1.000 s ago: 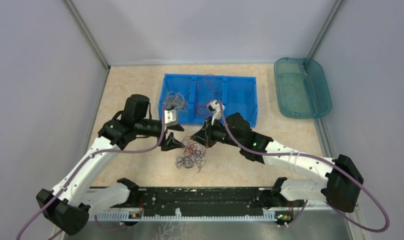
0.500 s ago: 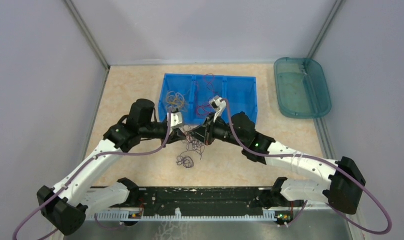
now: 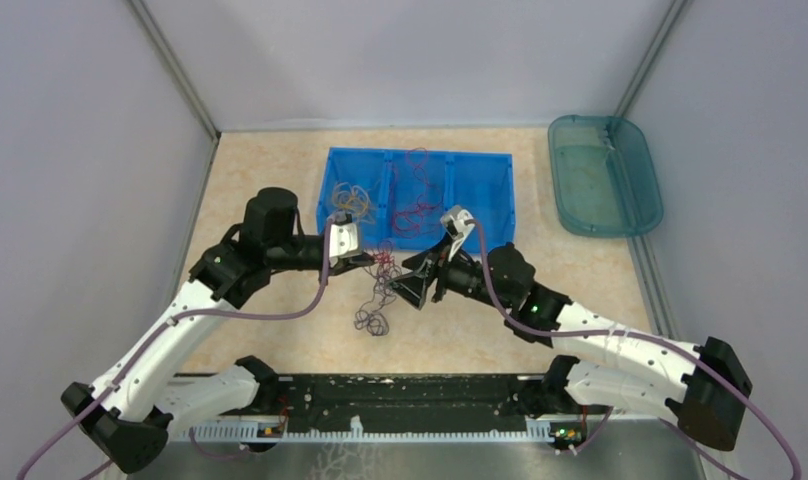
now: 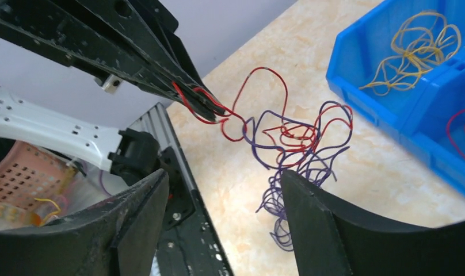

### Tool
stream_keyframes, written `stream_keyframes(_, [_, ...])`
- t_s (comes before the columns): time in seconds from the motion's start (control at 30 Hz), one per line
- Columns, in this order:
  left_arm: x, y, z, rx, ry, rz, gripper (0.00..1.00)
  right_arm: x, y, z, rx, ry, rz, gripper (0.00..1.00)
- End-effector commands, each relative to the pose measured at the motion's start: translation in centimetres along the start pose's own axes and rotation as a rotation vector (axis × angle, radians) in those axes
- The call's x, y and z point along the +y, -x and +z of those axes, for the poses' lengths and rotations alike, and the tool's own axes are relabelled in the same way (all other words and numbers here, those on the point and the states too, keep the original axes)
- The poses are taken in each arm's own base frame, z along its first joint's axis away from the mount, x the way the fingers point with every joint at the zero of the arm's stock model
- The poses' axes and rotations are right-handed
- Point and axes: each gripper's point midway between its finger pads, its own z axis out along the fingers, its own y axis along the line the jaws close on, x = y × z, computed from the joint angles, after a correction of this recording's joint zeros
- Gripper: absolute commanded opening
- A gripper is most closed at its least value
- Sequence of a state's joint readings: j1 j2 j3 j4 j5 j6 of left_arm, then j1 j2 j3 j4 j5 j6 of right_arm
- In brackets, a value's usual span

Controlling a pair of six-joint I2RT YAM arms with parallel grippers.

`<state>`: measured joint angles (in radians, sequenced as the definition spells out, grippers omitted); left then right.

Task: Untangle the cables

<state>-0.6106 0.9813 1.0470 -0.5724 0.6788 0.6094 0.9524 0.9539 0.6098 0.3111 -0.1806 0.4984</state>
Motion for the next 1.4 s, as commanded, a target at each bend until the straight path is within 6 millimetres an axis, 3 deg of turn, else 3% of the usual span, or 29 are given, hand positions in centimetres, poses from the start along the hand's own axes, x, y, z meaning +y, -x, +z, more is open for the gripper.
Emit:
stream_keyframes(0.0, [-1.1,2.8,-0.6,-0.054,-0.063,0.069,0.00,2.0,4.3,-0.6,-0.179,0.094,-0.164,0.74])
stream_keyframes(0.1, [-1.6,4.1,-1.0,-0.086,-0.091,0.060,0.00,2.8,5.3,-0.4,-0.229,0.133,-0.247,0.74])
stream_keyframes(0.43, [-4.3,8.1,-2.4,-0.185,-0.217,-0.029,0.00,-1.3,4.1,2.1,-0.210,-0.078,-0.335,0.67])
stream_keyframes(0.73, [-5.6,12.0,-4.0,-0.244,-0.324,-0.093,0.00,-4.9,2.3,1.3,-0.252,-0.215,-0.314,0.58])
stream_keyframes(1.03, [-3.5,16.6,-6.6,-0.304,-0.197,0.064,0.00,-6.7,-2.5,1.3,-0.184,-0.218,-0.205,0.47])
stream_keyframes(1.37, [1.5,20.7,-9.0,-0.378,0.120,0.321,0.00,-8.6,-6.9,-0.4,-0.121,-0.257,-0.087,0.14])
